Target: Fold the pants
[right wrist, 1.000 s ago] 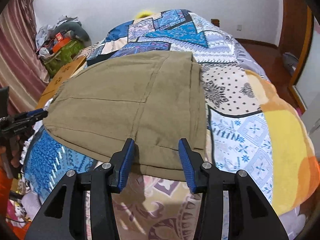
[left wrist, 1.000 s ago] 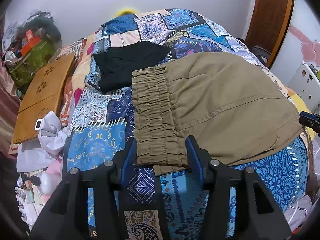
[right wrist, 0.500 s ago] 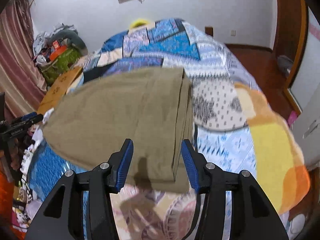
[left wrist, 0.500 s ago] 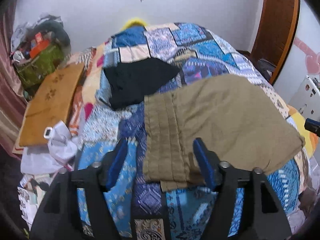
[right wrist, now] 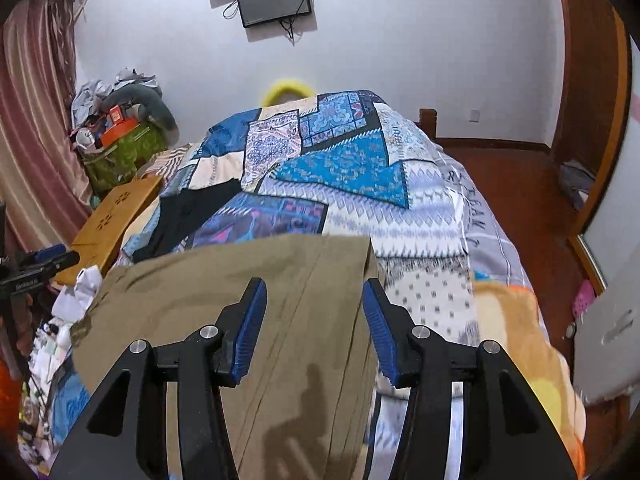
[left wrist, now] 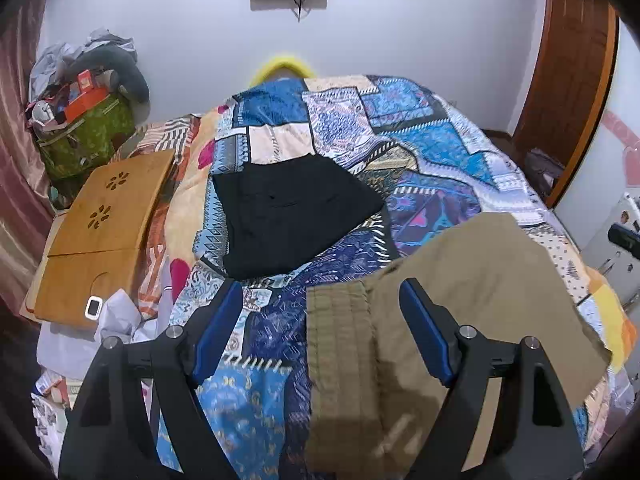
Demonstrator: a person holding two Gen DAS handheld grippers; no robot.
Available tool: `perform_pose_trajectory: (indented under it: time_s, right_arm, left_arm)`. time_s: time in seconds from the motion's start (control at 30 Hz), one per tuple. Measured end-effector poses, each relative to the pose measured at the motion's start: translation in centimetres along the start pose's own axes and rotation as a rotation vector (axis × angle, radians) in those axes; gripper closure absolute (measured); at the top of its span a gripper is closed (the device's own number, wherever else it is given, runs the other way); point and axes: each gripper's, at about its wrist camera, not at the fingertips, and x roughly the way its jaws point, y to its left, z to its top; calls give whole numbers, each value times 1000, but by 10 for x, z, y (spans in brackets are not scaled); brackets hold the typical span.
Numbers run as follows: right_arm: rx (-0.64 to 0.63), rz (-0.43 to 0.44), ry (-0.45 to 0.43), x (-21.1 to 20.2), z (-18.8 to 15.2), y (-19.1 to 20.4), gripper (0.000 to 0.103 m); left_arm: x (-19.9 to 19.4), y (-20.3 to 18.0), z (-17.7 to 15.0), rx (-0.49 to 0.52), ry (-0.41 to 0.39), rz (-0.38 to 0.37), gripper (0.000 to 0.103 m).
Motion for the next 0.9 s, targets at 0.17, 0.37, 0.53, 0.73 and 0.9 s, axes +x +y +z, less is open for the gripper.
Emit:
perform_pose_trajectory:
  time_s: [0.17, 0.37, 0.53, 0.73, 0.9]
  right_arm:
    - [-2, 6, 26, 39, 18, -8, 56]
    - [8, 7, 120, 103, 31, -27, 56]
    - [15, -5, 223, 156, 32, -46, 56]
    - [53, 3, 359, 207, 19, -60, 56]
    - [43, 3, 358, 211, 13, -60, 57]
  left_arm:
    - [41, 6, 9, -15, 69, -9, 23]
    - [87, 10, 5, -61, 182, -56, 23]
    - [104, 0, -4, -41, 220, -101, 23]
    - [109, -5, -7, -2, 196, -58, 22]
    - [109, -1, -11, 4, 160, 18, 22]
